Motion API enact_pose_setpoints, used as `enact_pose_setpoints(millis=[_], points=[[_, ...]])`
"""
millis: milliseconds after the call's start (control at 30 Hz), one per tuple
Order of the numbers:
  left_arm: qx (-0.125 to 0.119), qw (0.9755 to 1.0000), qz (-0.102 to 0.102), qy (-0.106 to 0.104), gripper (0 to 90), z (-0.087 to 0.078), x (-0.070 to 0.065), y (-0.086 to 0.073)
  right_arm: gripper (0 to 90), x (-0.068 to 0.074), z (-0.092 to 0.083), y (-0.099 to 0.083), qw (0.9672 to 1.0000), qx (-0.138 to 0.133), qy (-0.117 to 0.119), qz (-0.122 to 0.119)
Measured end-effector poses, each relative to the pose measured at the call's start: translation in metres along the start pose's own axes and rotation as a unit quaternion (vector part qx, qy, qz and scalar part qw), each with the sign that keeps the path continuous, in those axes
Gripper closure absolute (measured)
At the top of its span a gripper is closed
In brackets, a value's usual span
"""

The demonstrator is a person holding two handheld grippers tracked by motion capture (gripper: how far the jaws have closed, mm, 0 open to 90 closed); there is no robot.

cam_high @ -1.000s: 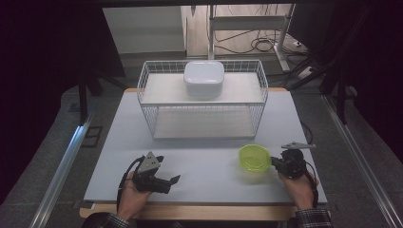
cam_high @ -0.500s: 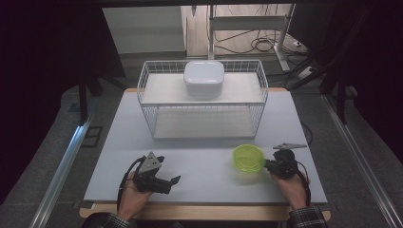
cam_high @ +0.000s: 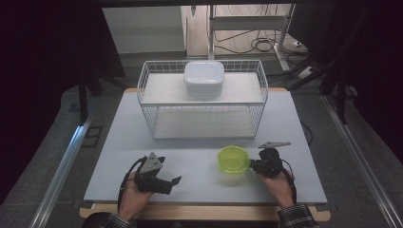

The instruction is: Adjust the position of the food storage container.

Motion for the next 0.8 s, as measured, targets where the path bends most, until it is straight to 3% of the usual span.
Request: enact_pose_setpoints(millis=[367,800], points=[[0.007,1.0000,0.003,-0.001,6.2,0.003,-0.001,-0.001,89.2,0.021,0.015,0.006,0.9995,0.002,0.027,-0.013],[0.013,0.9999,0.002,-0.002,6.2,0.004,-0.001,-0.003,88.8,0.041,0.033,0.014,0.9985,0.005,0.042,-0.034]])
Point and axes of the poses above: each handheld gripper's, and its own axes: z roughly forward along the jaws, y roughly out of its top, x roughly to its left, the point moved 8 cm from there along z, roughly forward along the jaws, and after that the axes turned 2 degrees about z, right-handed, at the moved point
